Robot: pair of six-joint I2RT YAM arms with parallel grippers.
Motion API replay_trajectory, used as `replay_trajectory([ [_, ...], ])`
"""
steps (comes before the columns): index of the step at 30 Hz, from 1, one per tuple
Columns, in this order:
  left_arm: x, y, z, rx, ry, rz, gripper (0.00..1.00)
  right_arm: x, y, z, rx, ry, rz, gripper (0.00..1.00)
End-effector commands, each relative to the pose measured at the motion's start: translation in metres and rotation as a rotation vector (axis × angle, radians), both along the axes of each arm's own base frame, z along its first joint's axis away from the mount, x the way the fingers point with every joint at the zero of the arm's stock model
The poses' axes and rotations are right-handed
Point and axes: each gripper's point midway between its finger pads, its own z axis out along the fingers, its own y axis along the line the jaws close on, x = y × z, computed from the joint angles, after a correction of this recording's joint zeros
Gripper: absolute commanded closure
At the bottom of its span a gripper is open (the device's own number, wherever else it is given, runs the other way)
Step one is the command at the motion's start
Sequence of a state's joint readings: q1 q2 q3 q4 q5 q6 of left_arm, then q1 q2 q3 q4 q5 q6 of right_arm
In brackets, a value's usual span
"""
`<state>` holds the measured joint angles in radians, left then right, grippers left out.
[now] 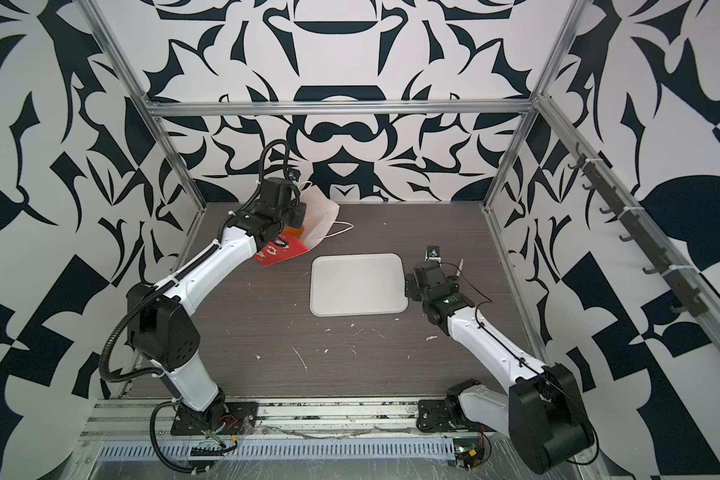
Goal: Take the fake bread out of the paper bag
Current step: 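Grasp the bag rim with the left gripper and tip the bag onto its side, then close the right gripper on the silver tongs and lift them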
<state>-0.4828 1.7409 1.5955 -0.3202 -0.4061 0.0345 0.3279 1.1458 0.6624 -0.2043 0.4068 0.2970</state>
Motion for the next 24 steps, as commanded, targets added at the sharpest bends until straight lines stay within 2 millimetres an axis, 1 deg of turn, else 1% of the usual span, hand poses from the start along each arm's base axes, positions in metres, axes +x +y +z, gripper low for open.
replay_trajectory([
  [1, -0.011, 0.001, 0.001, -0.050, -0.002, 0.031, 1.00, -0.010, -0.027, 0.008, 0.008, 0.032, -0.138, 0.00],
  [5, -0.021, -0.010, -0.015, -0.074, 0.032, 0.014, 1.00, -0.017, -0.048, -0.005, 0.013, 0.102, -0.192, 0.00],
  [7, -0.024, -0.014, -0.022, -0.081, 0.040, 0.011, 1.00, -0.020, -0.055, -0.016, 0.036, 0.155, -0.208, 0.00],
  [9, -0.028, -0.019, -0.029, -0.104, 0.056, 0.002, 1.00, -0.022, -0.057, -0.029, 0.053, 0.209, -0.211, 0.00],
  [11, -0.032, -0.025, -0.035, -0.118, 0.065, -0.007, 1.00, -0.021, -0.055, -0.043, 0.086, 0.257, -0.208, 0.00],
  [15, -0.038, -0.032, -0.044, -0.136, 0.071, -0.018, 1.00, -0.012, -0.049, -0.059, 0.149, 0.292, -0.202, 0.00],
  [17, -0.042, -0.035, -0.049, -0.140, 0.081, -0.027, 1.00, -0.006, -0.047, -0.064, 0.161, 0.310, -0.200, 0.00],
  [18, -0.042, -0.036, -0.050, -0.141, 0.082, -0.030, 1.00, -0.003, -0.042, -0.066, 0.186, 0.319, -0.179, 0.00],
  [20, -0.045, -0.038, -0.050, -0.148, 0.087, -0.039, 1.00, 0.003, -0.038, -0.068, 0.196, 0.331, -0.166, 0.00],
  [24, -0.051, -0.044, -0.049, -0.156, 0.085, -0.059, 1.00, 0.009, -0.040, -0.075, 0.194, 0.353, -0.169, 0.01],
])
